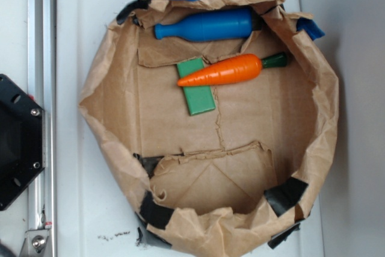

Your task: Grab the blue bottle.

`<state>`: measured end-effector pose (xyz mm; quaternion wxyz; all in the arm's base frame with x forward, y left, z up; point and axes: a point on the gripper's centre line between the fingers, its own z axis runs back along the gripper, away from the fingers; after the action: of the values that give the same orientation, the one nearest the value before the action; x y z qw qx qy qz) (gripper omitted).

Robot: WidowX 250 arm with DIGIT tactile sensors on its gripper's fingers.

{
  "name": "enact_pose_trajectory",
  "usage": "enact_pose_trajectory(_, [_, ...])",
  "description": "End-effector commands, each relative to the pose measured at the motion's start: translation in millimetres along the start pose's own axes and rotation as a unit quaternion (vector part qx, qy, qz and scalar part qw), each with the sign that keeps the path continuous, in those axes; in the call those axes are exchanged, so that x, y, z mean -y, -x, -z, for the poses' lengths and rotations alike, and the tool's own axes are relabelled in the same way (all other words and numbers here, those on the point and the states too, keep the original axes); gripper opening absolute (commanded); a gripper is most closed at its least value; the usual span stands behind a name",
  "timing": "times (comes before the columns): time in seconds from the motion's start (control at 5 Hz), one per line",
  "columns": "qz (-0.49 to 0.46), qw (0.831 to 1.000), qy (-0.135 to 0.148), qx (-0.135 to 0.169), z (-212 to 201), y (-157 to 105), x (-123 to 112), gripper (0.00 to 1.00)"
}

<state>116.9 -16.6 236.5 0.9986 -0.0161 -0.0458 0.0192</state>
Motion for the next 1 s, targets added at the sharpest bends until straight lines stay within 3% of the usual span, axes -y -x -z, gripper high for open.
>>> enact_pose_trajectory(0.0, [0.0, 1.0, 0.0, 0.0, 0.0, 0.0, 0.0, 1.0])
enact_pose_trajectory(0.2, [0.005, 1.0, -0.001, 0.028, 17.2, -44.4, -2.6, 1.0])
enact_pose_trajectory(0.4, [-0.014, 1.0, 0.016, 0.019, 34.9, -76.1, -15.5, 1.0])
enact_pose_trajectory(0.6, [-0.034, 0.999, 0.004, 0.035, 53.4, -96.5, -30.1, 1.0])
enact_pose_trajectory(0.8, [-0.048, 0.998, 0.015, 0.05, 75.2, -113.3, -44.8, 1.0])
